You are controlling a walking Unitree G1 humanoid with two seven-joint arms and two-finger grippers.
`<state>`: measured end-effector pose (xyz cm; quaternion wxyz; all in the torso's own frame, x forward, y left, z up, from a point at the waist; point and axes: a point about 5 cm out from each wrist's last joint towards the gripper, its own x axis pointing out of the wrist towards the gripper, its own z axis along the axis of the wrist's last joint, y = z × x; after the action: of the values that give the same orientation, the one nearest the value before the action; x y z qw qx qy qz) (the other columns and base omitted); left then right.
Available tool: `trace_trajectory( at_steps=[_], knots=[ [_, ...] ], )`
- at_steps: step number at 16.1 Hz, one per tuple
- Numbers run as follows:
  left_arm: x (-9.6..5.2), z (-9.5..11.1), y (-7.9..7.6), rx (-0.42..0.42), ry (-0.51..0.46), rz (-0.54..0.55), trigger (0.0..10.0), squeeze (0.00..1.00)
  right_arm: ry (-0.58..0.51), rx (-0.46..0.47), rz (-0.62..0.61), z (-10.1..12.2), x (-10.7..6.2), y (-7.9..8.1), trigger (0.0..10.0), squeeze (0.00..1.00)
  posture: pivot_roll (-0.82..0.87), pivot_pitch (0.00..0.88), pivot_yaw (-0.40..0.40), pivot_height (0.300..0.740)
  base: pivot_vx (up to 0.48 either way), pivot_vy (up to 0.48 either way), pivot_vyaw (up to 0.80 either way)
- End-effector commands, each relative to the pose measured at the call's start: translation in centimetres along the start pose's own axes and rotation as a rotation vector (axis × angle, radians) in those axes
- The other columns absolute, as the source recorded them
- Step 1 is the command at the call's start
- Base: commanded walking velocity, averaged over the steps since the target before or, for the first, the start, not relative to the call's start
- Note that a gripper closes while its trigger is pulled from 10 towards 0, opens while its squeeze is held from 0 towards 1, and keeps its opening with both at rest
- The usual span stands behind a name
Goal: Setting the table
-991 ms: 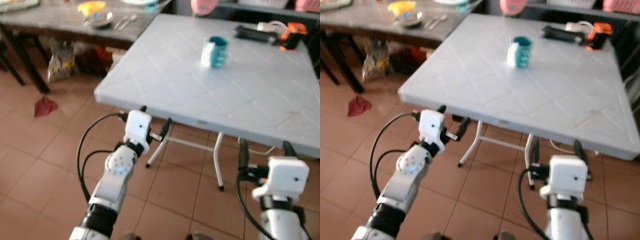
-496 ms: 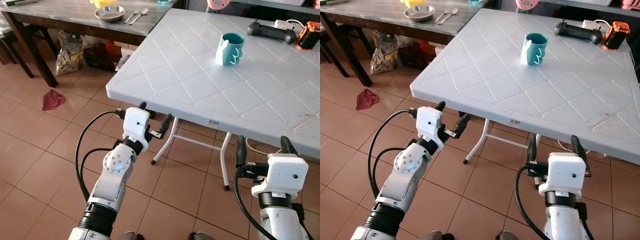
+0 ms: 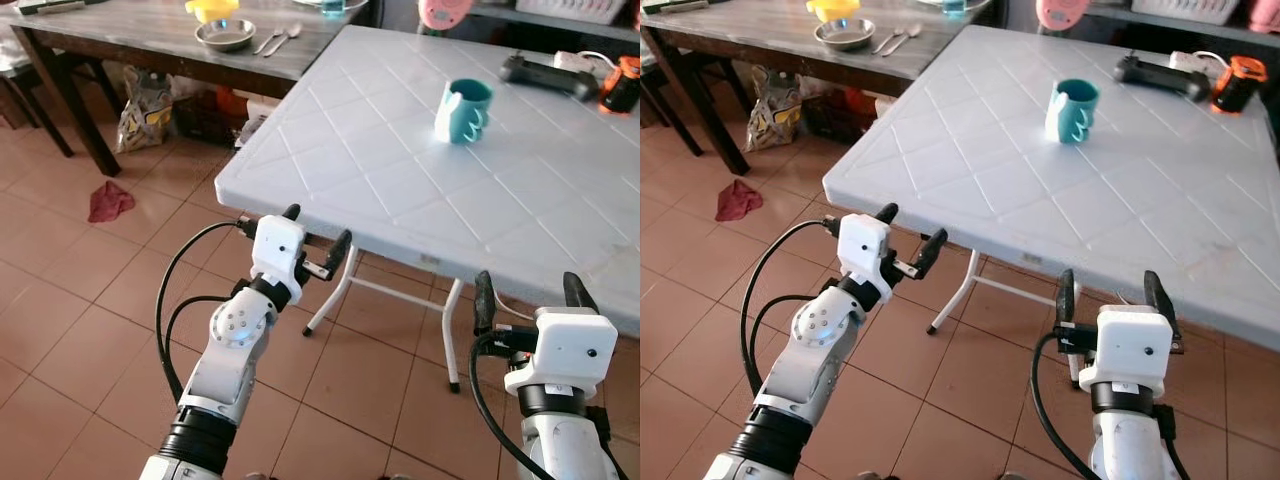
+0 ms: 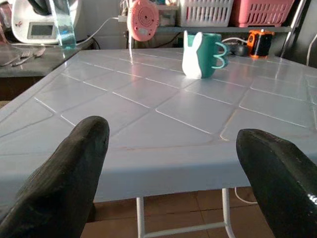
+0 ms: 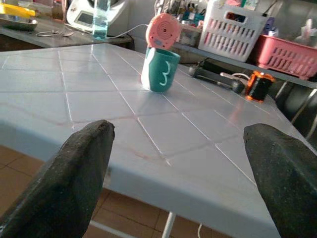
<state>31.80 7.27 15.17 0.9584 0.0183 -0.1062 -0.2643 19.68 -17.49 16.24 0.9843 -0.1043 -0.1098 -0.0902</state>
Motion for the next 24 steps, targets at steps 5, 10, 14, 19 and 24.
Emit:
trace_trajectory(
  at_steps=[5,10,14,19,24],
  knots=[
    [-0.16,0.08,-0.21,0.008,-0.005,-0.019,10.0,0.00,0.003,-0.008,-0.003,0.01,-0.18,-0.06,10.0,0.00,-0.02,0.158,0.017,0.714,0.354,0.000,0.00],
    [-0.19,-0.08,-0.48,0.008,0.004,-0.032,10.0,0.00,0.015,-0.010,-0.018,-0.21,-0.47,-0.28,10.0,0.00,-0.03,0.160,0.018,0.714,0.234,0.000,-0.09],
    [-0.16,-0.11,-0.73,0.009,0.005,-0.045,10.0,0.00,0.014,-0.007,-0.020,-0.15,-0.53,-0.15,10.0,0.00,-0.04,0.162,0.029,0.714,0.162,0.000,-0.40],
    [-0.22,-0.23,-0.94,0.007,0.008,-0.051,10.0,0.00,0.016,-0.009,-0.018,-0.16,-0.51,-0.18,10.0,0.00,-0.04,0.165,0.022,0.714,0.125,0.000,0.00],
    [-0.33,-0.29,-1.03,0.006,0.013,-0.055,10.0,0.00,0.022,-0.010,-0.012,-0.17,-0.59,-0.11,10.0,0.00,-0.04,0.170,0.020,0.714,0.000,0.000,-0.80]
  ],
)
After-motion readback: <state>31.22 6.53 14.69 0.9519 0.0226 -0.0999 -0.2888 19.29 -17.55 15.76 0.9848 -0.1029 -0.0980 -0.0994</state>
